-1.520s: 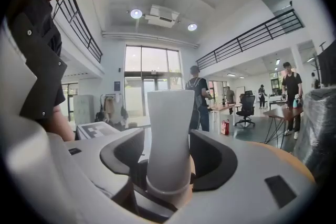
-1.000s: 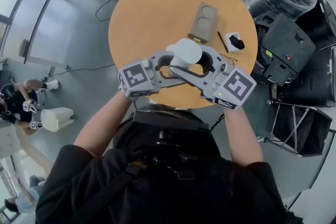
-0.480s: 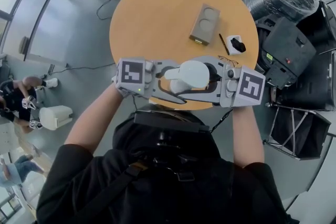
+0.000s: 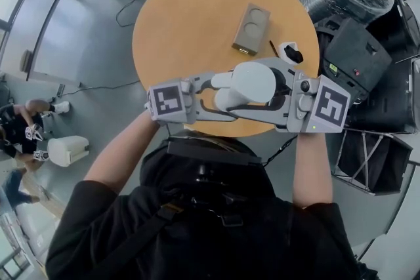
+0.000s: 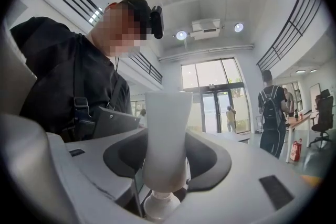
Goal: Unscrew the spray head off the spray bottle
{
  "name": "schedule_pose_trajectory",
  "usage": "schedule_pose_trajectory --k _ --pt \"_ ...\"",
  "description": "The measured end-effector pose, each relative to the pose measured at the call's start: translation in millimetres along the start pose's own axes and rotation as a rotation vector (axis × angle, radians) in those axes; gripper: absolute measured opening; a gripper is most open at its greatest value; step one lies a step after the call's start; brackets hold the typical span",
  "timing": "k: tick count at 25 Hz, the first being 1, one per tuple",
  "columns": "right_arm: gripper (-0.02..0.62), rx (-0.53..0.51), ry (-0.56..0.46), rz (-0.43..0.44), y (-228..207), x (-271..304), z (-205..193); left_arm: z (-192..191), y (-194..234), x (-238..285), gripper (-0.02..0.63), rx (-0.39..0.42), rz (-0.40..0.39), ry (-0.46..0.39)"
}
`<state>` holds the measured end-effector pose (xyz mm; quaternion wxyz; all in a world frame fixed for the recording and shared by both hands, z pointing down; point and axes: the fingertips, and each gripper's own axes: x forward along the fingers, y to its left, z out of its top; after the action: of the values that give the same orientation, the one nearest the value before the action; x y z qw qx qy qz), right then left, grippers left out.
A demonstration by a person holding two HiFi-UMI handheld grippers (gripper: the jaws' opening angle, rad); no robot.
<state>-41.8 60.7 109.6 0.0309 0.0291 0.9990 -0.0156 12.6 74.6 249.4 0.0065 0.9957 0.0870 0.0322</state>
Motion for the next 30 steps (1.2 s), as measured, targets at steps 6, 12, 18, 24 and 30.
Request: schedule_pose_trajectory --k 6,12,18,24,30 --pt "0.230 -0.037 -0.069 -0.037 4.5 -12.5 29.2 -13.0 3.8 7.7 0.305 -0.002 0.052 -0.015" --pt "0.230 -0.085 -0.141 -0.080 1.6 -30.5 61.4 -27.8 13.7 9.1 0.305 0.019 0.114 -0.021" --pt "0.230 -0.062 -0.086 -0.209 -28.9 -54.6 39.6 -40.7 35.5 -0.7 0.305 0.032 0.228 -0.035" --pt "0.232 0.044 0.018 -0.367 -77.0 -65.8 -28.0 -65.9 51.9 -3.4 0.306 0.067 0.269 0.003" --pt "0.230 0.208 0.109 -0.483 -115.2 -84.8 -119.4 -93.6 82.0 -7.1 0.307 0.054 0.336 -0.041"
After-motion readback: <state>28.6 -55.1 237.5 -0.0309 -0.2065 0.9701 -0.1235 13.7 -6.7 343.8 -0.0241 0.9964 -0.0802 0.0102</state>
